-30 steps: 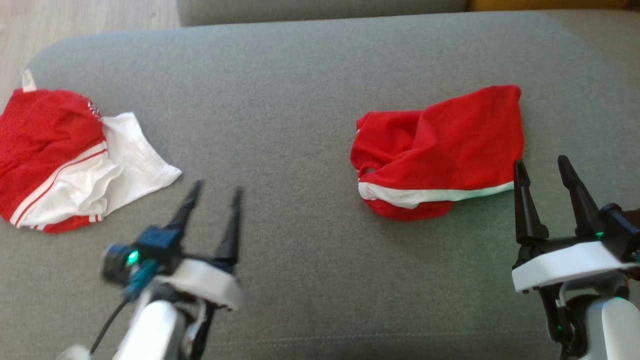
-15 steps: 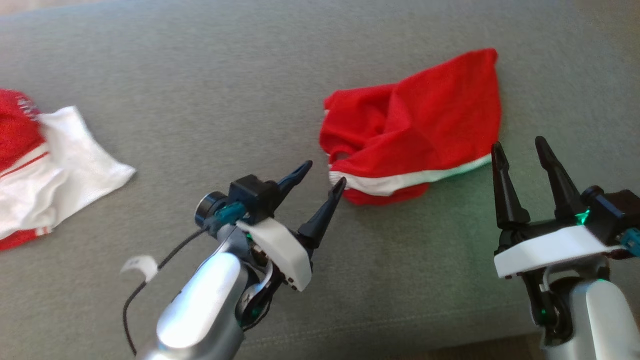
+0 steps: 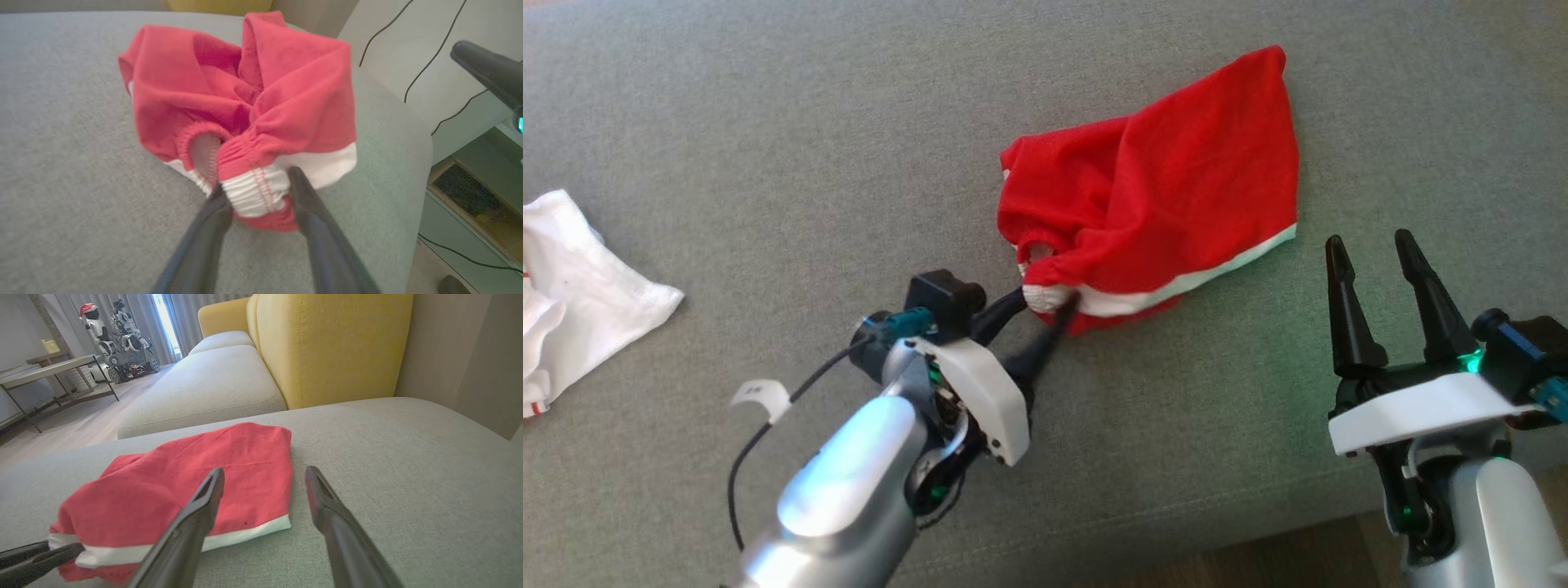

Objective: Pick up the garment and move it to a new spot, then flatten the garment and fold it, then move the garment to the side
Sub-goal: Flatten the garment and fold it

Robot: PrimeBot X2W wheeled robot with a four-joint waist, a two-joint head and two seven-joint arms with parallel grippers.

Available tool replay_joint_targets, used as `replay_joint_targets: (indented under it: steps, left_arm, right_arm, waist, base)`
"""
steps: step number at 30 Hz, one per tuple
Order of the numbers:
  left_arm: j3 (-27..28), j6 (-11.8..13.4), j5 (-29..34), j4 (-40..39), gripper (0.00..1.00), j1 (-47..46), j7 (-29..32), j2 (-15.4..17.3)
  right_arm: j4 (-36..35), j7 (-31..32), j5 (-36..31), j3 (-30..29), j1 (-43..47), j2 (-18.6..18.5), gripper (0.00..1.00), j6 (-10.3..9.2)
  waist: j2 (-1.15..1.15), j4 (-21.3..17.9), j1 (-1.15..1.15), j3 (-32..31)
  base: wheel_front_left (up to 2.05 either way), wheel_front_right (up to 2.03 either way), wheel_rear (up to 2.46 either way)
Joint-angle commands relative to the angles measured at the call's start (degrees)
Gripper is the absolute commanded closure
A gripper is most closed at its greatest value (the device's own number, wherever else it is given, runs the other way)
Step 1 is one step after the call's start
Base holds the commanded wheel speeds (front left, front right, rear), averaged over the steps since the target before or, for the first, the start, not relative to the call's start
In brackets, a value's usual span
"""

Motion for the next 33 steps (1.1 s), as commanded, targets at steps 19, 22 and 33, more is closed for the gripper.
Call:
replay_joint_targets:
  steps: [19, 22, 33]
  left_arm:
    - [12.0, 11.9, -2.4, -12.1, 1.0, 6.0, -5.1, 8.9]
    - [13.0, 13.7, -2.8, -13.9, 1.0, 9.0, -4.7, 10.3]
    - [12.8, 16.3, -2.3, -15.5, 0.0, 13.3, -6.9, 10.3]
  right_arm:
    - [-1.9, 1.3, 1.5, -2.2, 0.0, -0.2, 0.0, 0.23]
    - [-2.2, 1.7, 1.4, -2.8, 0.1, -0.2, 0.0, 0.23]
    - [-3.4, 2.3, 0.4, -4.1, -0.2, -0.2, 0.0, 0.23]
  waist:
    - [0.0, 5.0, 0.0, -2.3]
    - [0.0, 5.6, 0.0, -2.4]
    - [0.0, 6.8, 0.0, -3.0]
  base:
    - [0.0, 0.0, 0.0]
    - [0.0, 0.0, 0.0]
    - [0.0, 0.0, 0.0]
